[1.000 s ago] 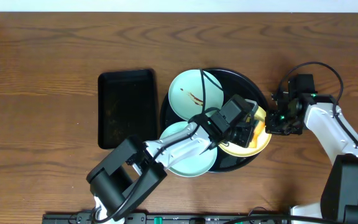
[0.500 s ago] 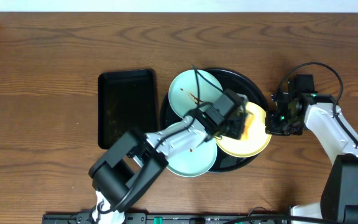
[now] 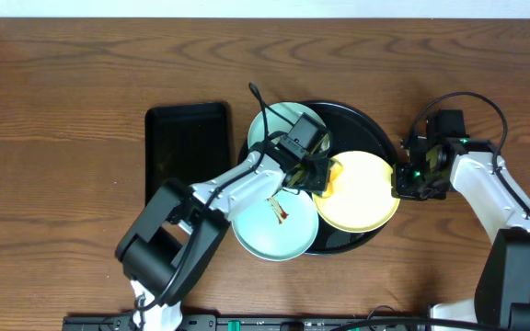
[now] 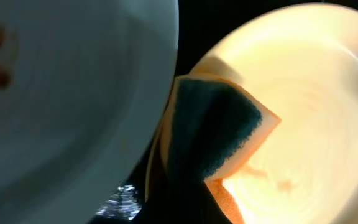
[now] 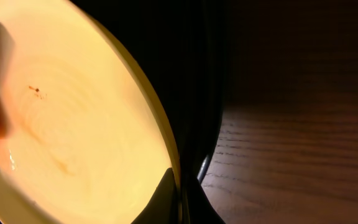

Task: Clean dirty plates on tray and stack at the side
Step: 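Scrub the yellow plate with the sponge in the left gripper, then pull the left gripper back to the black tray holding the sponge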

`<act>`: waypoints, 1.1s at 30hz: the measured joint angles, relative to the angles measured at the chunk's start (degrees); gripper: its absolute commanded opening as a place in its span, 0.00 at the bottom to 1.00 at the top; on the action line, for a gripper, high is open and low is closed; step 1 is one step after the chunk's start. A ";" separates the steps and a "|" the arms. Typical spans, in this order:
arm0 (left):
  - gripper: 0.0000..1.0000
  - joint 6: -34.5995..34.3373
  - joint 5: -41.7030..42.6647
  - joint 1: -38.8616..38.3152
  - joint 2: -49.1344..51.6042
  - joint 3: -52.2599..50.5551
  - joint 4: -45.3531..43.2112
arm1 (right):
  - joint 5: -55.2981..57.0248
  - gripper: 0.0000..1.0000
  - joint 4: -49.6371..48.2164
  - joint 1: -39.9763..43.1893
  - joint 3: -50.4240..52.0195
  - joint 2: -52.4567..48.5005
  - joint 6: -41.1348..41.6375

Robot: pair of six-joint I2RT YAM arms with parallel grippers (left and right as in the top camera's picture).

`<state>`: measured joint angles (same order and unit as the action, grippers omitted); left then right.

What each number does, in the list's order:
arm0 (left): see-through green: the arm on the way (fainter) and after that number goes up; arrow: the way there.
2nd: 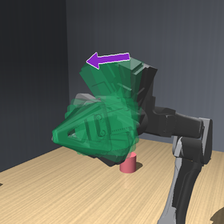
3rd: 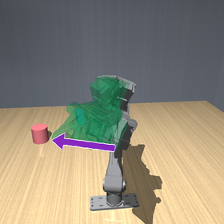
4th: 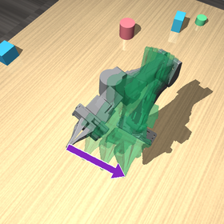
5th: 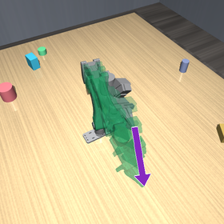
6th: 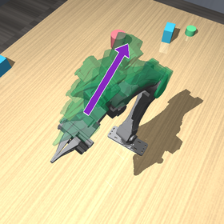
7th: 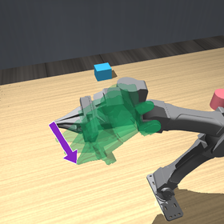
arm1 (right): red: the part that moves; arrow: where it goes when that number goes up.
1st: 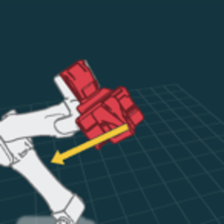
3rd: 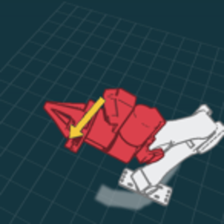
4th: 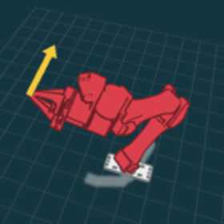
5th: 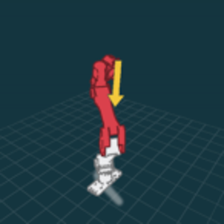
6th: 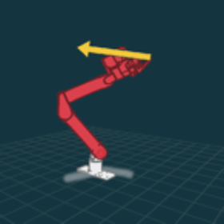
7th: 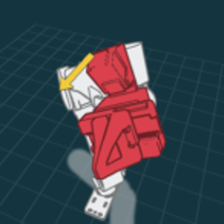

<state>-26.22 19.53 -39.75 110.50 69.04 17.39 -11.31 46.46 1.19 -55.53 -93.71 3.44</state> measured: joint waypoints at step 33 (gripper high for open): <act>0.08 8.26 -9.42 16.00 -29.31 0.00 28.70 | 26.16 0.01 -3.89 -10.14 -2.91 17.14 -3.93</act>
<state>-17.96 10.11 -23.75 81.19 69.04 46.09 14.85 42.57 -8.95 -58.43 -76.58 -0.49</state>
